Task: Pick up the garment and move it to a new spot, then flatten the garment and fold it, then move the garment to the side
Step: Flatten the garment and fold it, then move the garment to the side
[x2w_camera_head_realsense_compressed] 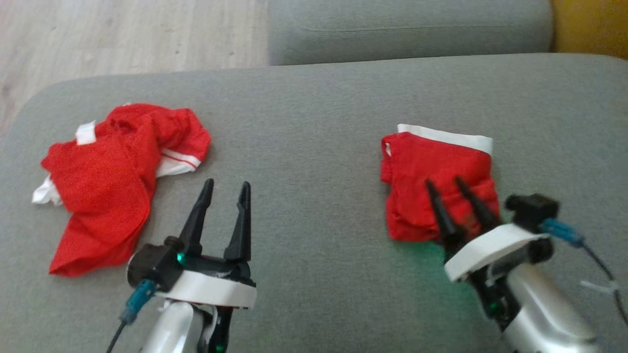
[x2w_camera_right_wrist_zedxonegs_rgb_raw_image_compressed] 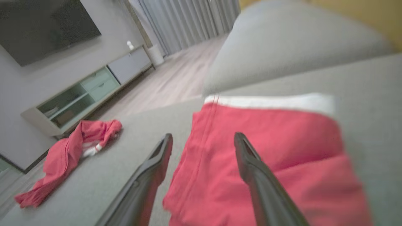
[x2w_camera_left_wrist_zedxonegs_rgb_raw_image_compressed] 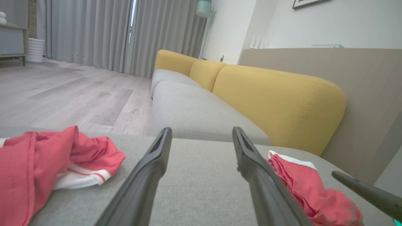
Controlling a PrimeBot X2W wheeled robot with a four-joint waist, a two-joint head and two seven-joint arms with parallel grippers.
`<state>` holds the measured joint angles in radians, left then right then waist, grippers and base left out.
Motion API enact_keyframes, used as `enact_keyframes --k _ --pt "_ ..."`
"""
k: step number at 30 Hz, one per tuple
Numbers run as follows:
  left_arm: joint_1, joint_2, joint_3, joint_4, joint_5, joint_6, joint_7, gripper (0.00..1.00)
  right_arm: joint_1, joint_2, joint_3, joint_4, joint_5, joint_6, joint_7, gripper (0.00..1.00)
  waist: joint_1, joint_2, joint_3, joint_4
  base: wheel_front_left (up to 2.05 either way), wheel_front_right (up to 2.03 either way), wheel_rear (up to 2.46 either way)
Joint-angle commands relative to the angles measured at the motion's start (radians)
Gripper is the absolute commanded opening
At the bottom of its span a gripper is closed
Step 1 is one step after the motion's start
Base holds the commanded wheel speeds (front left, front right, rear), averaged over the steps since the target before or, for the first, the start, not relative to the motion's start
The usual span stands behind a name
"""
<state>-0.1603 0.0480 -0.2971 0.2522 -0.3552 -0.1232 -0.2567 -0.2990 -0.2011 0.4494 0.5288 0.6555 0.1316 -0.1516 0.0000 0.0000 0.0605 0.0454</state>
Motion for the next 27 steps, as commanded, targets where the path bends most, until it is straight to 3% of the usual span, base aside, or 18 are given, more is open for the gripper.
enact_keyframes --k 1,5,11,17,22,23,24,25,27 --pt "-0.049 0.002 0.040 -0.043 0.006 0.004 -0.005 1.00 -0.054 -0.024 -0.014 -0.058 -0.030 -0.001 -0.044 1.00 0.0000 0.0000 -0.001 -0.024 0.00 0.00 0.00" --pt "-0.063 0.002 0.058 -0.082 0.015 0.004 -0.005 1.00 -0.044 -0.044 -0.152 -0.138 -0.181 -0.001 -0.100 1.00 0.0000 0.0000 0.004 -0.058 0.00 0.00 0.00" --pt "-0.078 0.002 0.056 -0.109 0.024 0.003 -0.005 1.00 0.034 0.037 -0.354 -0.238 -0.355 -0.001 -0.109 1.00 0.0000 0.0000 0.017 -0.097 0.00 0.00 0.00" --pt "-0.070 0.002 0.051 -0.107 0.026 0.001 -0.005 1.00 0.105 0.117 -0.459 -0.302 -0.438 -0.001 -0.110 1.00 0.0000 0.0000 0.032 -0.118 0.00 0.00 0.00" --pt "-0.070 0.002 0.039 -0.106 0.025 -0.001 -0.005 1.00 0.123 0.140 -0.488 -0.330 -0.459 -0.001 -0.110 1.00 0.0000 0.0000 0.050 -0.114 0.00 0.00 0.00" --pt "-0.073 0.002 0.034 -0.105 0.025 -0.001 -0.005 1.00 0.119 0.141 -0.491 -0.331 -0.463 -0.001 -0.110 0.80 0.0000 0.0000 0.056 -0.110 0.00 0.00 0.00" --pt "-0.076 0.002 0.030 -0.104 0.024 -0.001 -0.005 1.00 0.113 0.142 -0.494 -0.331 -0.470 -0.001 -0.110 0.09 0.0000 0.0000 0.063 -0.105 0.00 0.00 0.00" --pt "-0.080 0.002 0.026 -0.104 0.024 -0.002 -0.005 1.00 0.104 0.143 -0.494 -0.330 -0.476 -0.001 -0.110 0.00 0.0000 0.0000 0.071 -0.100 0.00 0.00 0.00" --pt "-0.087 0.002 0.020 -0.103 0.024 -0.003 -0.005 1.00 0.084 0.144 -0.495 -0.315 -0.491 -0.001 -0.110 0.00 0.0000 0.0000 0.089 -0.085 0.00 0.00 0.00"
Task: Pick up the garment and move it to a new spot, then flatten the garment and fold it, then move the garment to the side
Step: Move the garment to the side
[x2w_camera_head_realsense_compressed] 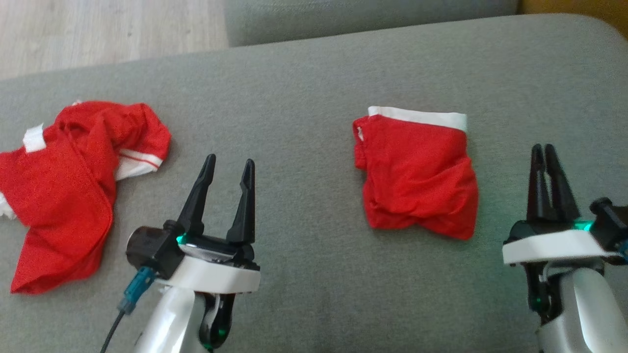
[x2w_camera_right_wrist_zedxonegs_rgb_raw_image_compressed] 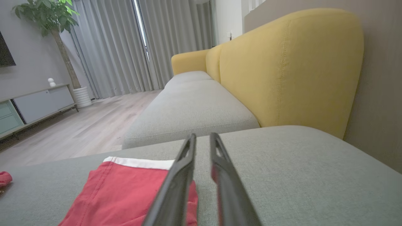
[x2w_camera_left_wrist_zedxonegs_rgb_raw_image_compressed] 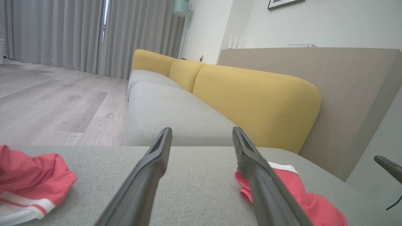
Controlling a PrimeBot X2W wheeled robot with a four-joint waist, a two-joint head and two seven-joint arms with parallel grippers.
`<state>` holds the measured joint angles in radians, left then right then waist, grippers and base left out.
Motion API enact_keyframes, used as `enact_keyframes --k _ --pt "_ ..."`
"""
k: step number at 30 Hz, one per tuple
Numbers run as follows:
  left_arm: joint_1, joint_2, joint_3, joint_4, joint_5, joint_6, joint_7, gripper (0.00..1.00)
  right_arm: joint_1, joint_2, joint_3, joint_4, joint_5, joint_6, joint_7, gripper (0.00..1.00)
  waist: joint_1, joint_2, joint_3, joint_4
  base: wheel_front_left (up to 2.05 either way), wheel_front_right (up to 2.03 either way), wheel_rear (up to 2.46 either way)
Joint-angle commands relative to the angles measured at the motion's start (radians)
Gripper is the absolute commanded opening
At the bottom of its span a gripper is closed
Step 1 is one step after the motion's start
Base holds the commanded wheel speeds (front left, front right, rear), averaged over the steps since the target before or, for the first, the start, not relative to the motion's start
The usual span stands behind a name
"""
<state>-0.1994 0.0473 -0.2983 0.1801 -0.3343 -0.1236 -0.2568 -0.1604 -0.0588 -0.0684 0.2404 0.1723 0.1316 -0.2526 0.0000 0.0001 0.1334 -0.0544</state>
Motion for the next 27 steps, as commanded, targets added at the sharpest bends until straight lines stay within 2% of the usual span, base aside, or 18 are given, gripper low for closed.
enact_keyframes --k 1,7,15,19,22,27 --pt "-0.052 0.003 0.018 -0.030 0.003 -0.003 -0.005 1.00 -0.066 0.002 0.020 -0.010 -0.014 -0.001 -0.008 0.00 0.0000 -0.0001 0.026 0.023 0.00 0.00 0.00" --pt "-0.079 0.003 0.001 -0.020 -0.001 -0.005 -0.005 1.00 -0.172 0.000 0.008 0.132 -0.044 -0.001 0.027 0.00 0.0000 -0.0001 0.092 0.086 0.00 0.00 0.00" --pt "-0.111 0.003 -0.024 -0.017 -0.011 -0.006 -0.005 1.00 -0.313 -0.018 -0.033 0.438 -0.141 -0.001 0.062 0.00 0.0000 -0.0001 0.149 0.160 0.00 0.00 0.00" --pt "-0.118 0.003 -0.027 -0.014 -0.013 -0.006 -0.005 1.00 -0.343 -0.024 -0.032 0.529 -0.170 -0.001 0.052 0.00 0.0000 -0.0001 0.154 0.176 0.00 0.00 0.00" --pt "-0.118 0.003 -0.027 -0.009 -0.016 -0.007 -0.005 1.00 -0.376 -0.023 -0.027 0.560 -0.181 -0.001 0.017 0.00 0.0000 -0.0001 0.147 0.185 0.00 0.00 0.00" --pt "-0.105 0.003 -0.031 -0.003 -0.023 -0.007 -0.005 1.00 -0.402 -0.005 0.035 0.520 -0.164 -0.001 -0.007 0.00 0.0000 -0.0001 0.119 0.194 0.00 0.00 0.00"
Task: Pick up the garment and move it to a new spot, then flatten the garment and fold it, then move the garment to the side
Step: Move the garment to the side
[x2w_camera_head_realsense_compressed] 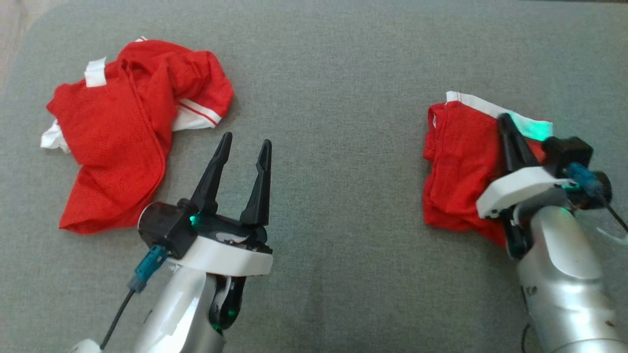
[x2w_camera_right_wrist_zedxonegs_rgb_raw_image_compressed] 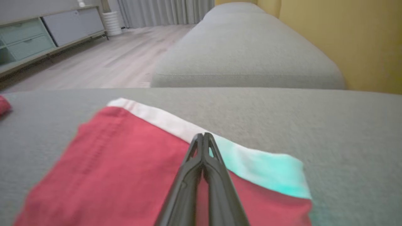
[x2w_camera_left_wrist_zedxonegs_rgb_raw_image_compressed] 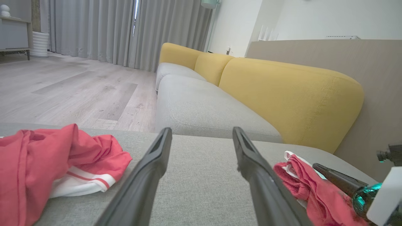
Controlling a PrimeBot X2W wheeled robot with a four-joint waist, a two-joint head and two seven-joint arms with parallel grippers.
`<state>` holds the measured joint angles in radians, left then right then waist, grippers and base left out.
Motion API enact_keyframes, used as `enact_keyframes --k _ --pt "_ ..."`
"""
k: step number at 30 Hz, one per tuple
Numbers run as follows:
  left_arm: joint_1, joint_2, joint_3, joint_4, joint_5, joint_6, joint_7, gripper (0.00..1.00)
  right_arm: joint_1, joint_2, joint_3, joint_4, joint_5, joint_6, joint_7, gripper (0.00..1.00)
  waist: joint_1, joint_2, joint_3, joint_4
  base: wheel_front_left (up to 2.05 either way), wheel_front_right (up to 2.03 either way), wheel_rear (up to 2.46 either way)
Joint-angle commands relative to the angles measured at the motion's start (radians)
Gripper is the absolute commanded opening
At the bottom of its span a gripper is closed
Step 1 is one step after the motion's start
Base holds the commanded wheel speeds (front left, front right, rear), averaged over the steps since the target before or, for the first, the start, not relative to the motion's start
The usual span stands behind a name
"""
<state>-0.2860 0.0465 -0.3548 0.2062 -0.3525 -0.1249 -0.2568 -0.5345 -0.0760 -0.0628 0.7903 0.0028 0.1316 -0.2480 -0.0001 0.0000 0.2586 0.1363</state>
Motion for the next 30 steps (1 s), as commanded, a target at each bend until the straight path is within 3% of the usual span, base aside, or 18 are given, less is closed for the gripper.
enact_keyframes --k 1,5,13,19,23,30 --pt "-0.015 0.004 0.024 -0.029 -0.006 -0.005 -0.005 1.00 -0.029 0.015 0.049 -0.038 0.016 -0.001 -0.013 0.00 0.0001 0.0000 -0.011 0.005 0.00 0.00 0.00" --pt "-0.009 0.004 0.021 -0.034 -0.009 -0.005 -0.005 1.00 -0.035 0.023 0.137 -0.021 0.047 -0.001 -0.013 0.00 0.0001 0.0000 -0.018 0.017 0.00 0.00 0.00" --pt "-0.010 0.004 0.029 -0.036 -0.006 -0.006 -0.005 1.00 -0.106 0.025 0.326 0.176 0.077 -0.001 0.039 0.00 0.0001 0.0000 -0.005 0.020 0.00 0.00 0.00" --pt "-0.009 0.004 0.045 -0.040 -0.011 -0.005 -0.005 1.00 -0.131 0.026 0.343 0.200 0.129 -0.001 -0.001 0.00 0.0001 0.0000 -0.024 -0.011 0.00 0.00 0.00" --pt "0.000 0.004 0.061 -0.047 -0.004 -0.003 -0.005 1.00 -0.116 0.015 0.305 0.129 0.155 -0.001 -0.012 0.00 0.0001 0.0000 -0.049 -0.046 0.00 0.00 0.00" --pt "0.025 0.004 0.091 -0.056 0.020 0.000 -0.005 1.00 0.005 -0.016 0.187 -0.180 0.127 -0.001 -0.013 0.00 0.0001 0.0000 -0.091 -0.127 0.00 0.00 0.00"
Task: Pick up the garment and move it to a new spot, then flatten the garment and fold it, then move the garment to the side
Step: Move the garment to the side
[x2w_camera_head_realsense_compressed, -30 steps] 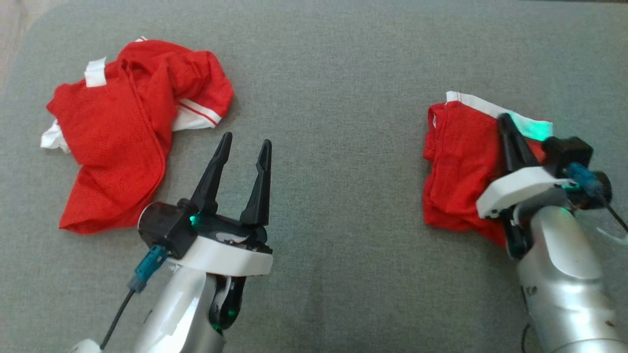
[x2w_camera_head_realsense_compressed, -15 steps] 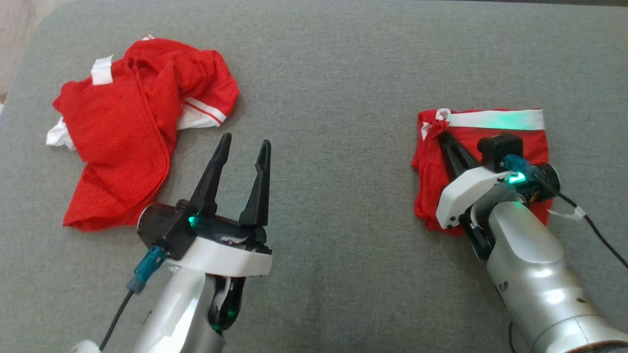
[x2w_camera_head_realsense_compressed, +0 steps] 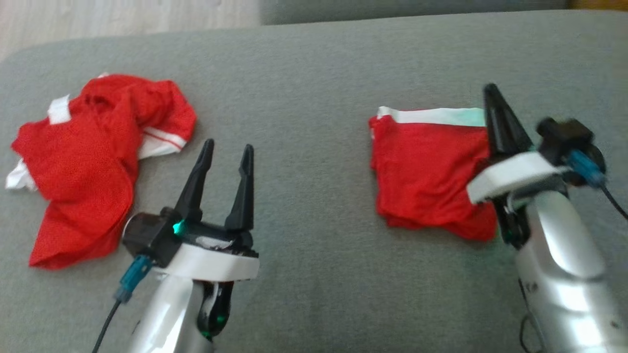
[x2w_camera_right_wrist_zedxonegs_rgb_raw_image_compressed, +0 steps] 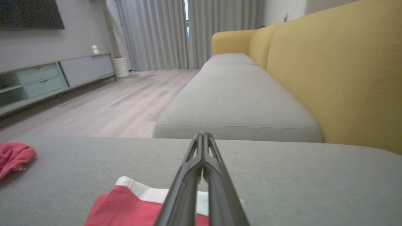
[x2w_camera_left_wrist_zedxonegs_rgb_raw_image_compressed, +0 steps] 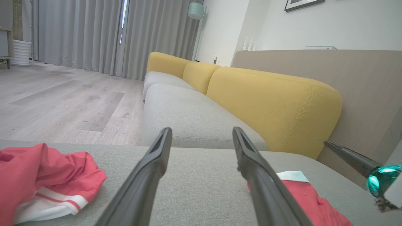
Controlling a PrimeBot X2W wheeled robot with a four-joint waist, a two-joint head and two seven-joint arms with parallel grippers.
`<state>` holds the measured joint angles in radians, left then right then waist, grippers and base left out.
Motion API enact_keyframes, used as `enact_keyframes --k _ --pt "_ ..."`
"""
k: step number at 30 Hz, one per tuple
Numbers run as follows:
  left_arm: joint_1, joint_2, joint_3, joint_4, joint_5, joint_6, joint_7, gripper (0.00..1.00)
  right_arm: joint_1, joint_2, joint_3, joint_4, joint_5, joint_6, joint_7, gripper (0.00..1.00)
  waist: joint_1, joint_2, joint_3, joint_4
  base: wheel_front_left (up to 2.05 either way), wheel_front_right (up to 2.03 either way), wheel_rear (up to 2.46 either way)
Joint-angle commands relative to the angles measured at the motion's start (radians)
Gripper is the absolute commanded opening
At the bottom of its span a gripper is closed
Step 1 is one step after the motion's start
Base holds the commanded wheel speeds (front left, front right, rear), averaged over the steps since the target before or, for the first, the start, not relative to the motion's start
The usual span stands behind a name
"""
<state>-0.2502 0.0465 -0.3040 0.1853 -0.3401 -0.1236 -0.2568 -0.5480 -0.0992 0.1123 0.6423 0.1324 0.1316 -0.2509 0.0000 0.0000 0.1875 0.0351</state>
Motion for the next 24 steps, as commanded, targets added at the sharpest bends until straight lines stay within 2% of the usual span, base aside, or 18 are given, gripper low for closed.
enact_keyframes --k 1,2,3,4,9,13,17,24 --pt "-0.008 0.004 0.046 -0.036 0.007 -0.001 -0.005 1.00 0.040 0.008 -0.006 -0.067 -0.008 -0.001 -0.011 0.00 0.0000 0.0000 -0.026 -0.036 0.00 0.00 0.00" --pt "-0.005 0.004 0.052 -0.039 0.006 0.000 -0.005 1.00 0.060 0.010 -0.023 -0.102 -0.013 -0.001 -0.011 0.00 0.0000 0.0000 -0.032 -0.046 0.00 0.00 0.00" --pt "-0.002 0.004 0.058 -0.041 0.005 0.001 -0.005 1.00 0.082 0.013 -0.038 -0.137 -0.017 -0.001 -0.011 0.75 0.0000 0.0000 -0.038 -0.055 0.00 0.00 0.00" --pt "0.001 0.004 0.062 -0.043 0.004 0.001 -0.005 1.00 0.105 0.018 -0.050 -0.170 -0.018 -0.001 -0.011 1.00 0.0000 0.0000 -0.043 -0.064 0.00 0.00 0.00" --pt "0.022 0.004 0.076 -0.050 0.005 0.003 -0.005 1.00 0.223 0.037 -0.108 -0.326 -0.033 -0.001 -0.011 1.00 0.0000 0.0000 -0.063 -0.096 0.00 0.00 0.00" --pt "0.044 0.004 0.079 -0.051 0.011 0.002 -0.005 1.00 0.315 0.047 -0.132 -0.401 -0.037 -0.001 -0.011 1.00 0.0000 0.0000 -0.076 -0.111 0.00 0.00 0.00" --pt "0.063 0.004 0.078 -0.046 0.033 0.001 -0.005 1.00 0.375 0.048 -0.117 -0.421 -0.005 -0.001 -0.011 1.00 0.0000 0.0000 -0.081 -0.123 0.00 0.00 0.00" --pt "0.074 0.004 0.083 -0.048 0.034 -0.001 -0.005 1.00 0.388 0.049 -0.103 -0.422 0.008 -0.001 -0.011 1.00 0.0000 0.0000 -0.079 -0.127 0.00 0.00 0.00"
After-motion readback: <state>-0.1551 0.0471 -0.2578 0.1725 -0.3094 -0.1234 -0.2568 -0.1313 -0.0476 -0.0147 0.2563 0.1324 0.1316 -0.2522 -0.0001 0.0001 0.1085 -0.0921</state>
